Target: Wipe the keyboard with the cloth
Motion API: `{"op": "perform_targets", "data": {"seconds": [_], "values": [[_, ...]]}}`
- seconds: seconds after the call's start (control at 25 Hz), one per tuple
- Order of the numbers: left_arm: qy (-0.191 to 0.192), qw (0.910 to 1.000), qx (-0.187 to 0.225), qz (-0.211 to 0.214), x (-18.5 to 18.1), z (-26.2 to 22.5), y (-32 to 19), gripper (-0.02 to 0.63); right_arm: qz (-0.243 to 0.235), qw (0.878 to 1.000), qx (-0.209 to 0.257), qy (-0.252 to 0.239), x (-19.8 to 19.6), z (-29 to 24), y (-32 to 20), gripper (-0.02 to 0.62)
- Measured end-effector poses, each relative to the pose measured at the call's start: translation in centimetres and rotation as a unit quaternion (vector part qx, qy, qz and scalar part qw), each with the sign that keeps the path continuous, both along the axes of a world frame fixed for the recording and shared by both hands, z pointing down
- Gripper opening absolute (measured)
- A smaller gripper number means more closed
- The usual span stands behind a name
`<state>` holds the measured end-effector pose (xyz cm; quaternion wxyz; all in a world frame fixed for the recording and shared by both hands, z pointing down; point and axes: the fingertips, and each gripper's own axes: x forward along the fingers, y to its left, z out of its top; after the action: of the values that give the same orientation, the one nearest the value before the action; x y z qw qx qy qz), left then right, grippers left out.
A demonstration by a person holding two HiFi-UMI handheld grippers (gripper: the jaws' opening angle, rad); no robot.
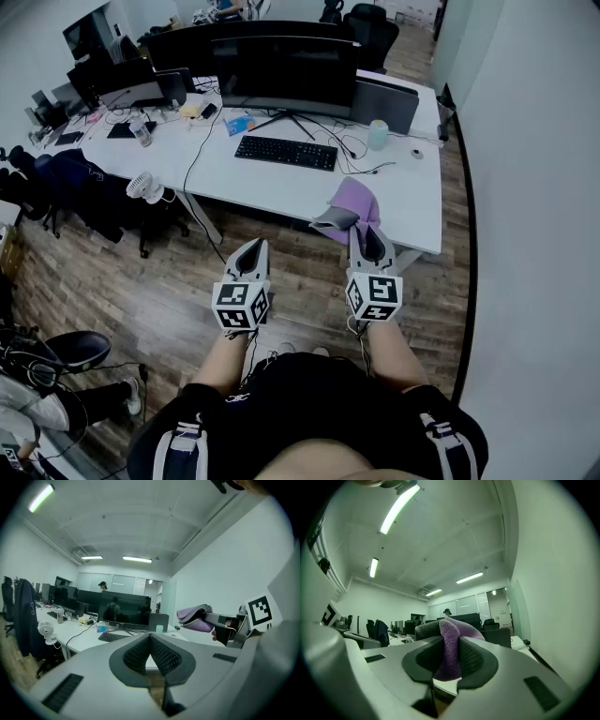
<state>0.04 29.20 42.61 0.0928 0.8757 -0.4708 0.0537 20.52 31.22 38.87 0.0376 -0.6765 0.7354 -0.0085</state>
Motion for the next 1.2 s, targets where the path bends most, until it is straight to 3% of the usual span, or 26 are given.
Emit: {"op": "perform_targets", "data": {"seconds": [0.64, 1.2], "values": [[0.015, 0.9998, 0.006, 0.008, -4.6, -0.5, 0.2, 0.014, 0.008, 1.000, -0.005, -0.004, -4.7, 0.2, 0.7, 0.097], [0.040, 0.9990, 0.015, 0.008, -11.7, -0.6, -2.4, 0.013, 0.035, 0.999, 0.000, 0.008, -9.7, -0.6, -1.2, 0.097]]}}
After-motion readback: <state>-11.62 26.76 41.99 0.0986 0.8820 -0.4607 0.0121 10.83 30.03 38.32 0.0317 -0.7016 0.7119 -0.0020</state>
